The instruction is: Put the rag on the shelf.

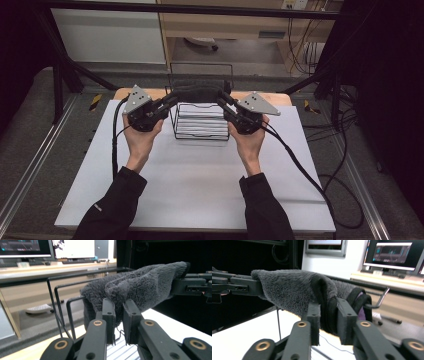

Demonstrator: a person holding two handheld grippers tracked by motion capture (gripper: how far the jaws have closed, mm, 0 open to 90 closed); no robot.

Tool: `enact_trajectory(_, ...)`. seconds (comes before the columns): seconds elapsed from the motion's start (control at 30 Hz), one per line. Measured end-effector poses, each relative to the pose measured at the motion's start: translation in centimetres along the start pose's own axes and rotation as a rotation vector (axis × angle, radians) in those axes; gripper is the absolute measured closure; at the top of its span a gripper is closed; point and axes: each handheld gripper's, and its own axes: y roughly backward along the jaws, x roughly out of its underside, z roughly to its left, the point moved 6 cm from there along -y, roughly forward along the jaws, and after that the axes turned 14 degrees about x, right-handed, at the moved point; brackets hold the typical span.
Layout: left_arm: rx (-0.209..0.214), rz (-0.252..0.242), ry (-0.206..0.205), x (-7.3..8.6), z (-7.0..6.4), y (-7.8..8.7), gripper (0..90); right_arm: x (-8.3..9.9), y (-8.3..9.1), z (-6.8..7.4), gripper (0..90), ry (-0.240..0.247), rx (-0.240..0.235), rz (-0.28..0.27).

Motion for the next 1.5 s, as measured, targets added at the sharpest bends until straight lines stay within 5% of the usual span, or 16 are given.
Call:
enact_trajectory(0.2, 0.021, 0.109, 0.037, 0.9, 0.2, 0.3, 75.4, 0.5, 0.7, -0.5, 62.5, 0.004, -0.018, 0.112)
enact_trajectory(0.47, 0.023, 0.208, 0.049, 2.4, 0.5, 0.0, 72.3, 1.9, 1.1, -0.8, 53.6, 0.007, -0.034, 0.195)
enact_trajectory(0.9, 0.013, 0.368, 0.082, 6.5, 1.6, -0.9, 54.2, 6.6, 0.5, -2.2, 29.9, -0.046, -0.036, 0.318)
enact_trajectory(1.13, 0.026, 0.391, 0.128, 7.4, 2.0, 0.4, 40.9, 7.3, 1.7, -2.6, 15.3, -0.046, -0.071, 0.350)
enact_trajectory(1.5, 0.020, 0.438, 0.095, 9.1, 1.4, 3.5, 20.1, 8.1, 4.5, -4.1, 6.5, -0.039, -0.092, 0.390)
